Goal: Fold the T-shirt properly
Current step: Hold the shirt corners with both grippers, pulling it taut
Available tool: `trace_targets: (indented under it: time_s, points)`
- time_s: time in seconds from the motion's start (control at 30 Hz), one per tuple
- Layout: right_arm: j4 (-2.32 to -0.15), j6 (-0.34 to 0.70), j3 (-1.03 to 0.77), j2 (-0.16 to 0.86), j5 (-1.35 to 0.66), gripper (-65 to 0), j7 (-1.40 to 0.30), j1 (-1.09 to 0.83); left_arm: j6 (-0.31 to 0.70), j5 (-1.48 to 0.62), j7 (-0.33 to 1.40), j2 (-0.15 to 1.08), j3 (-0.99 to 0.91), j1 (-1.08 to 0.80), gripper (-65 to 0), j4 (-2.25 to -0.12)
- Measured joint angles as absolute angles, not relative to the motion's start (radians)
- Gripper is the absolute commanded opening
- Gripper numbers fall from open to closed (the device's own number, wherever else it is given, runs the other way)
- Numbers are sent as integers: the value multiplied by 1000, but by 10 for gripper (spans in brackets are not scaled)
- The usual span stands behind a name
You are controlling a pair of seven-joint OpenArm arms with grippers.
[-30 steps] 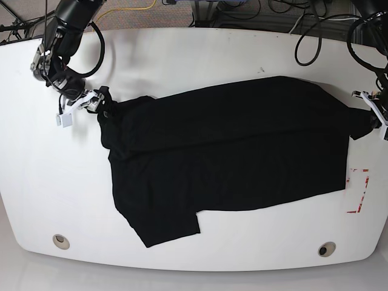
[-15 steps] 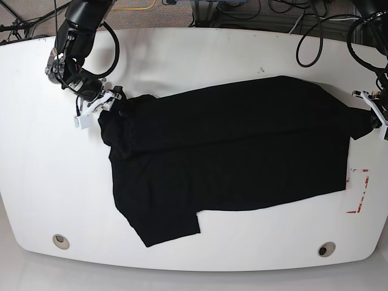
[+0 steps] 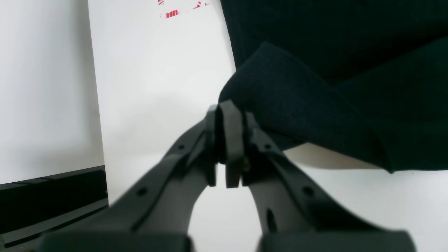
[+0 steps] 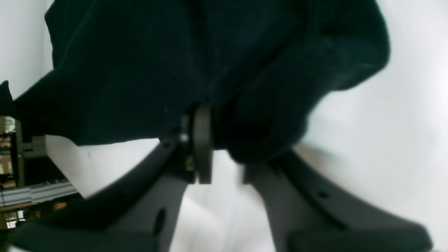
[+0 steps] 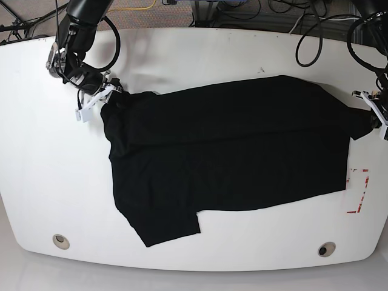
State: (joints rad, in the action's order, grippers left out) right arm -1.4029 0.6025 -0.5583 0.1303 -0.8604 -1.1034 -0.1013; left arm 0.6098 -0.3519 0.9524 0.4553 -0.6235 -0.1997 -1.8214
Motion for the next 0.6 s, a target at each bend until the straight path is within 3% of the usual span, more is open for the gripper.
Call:
trace_targets:
  time_s: [0.23, 0.33, 0.43, 0.6]
  points:
    - [-1407, 606, -559, 131, -873, -422, -1101, -112, 610, -352, 952, 455, -624, -202, -650, -1821]
    - [-1407, 607, -559, 130, -881, -423, -1101, -112, 610, -352, 952, 455, -624, -208, -650, -1821]
    - [-1407, 607, -558, 130, -881, -468, -1100, -114, 610, -352, 953, 455, -624, -212, -650, -1821]
    - [-1405, 606, -558, 131, -862, -633, -1097, -115, 610, -352, 952, 455, -624, -213, -650, -1821]
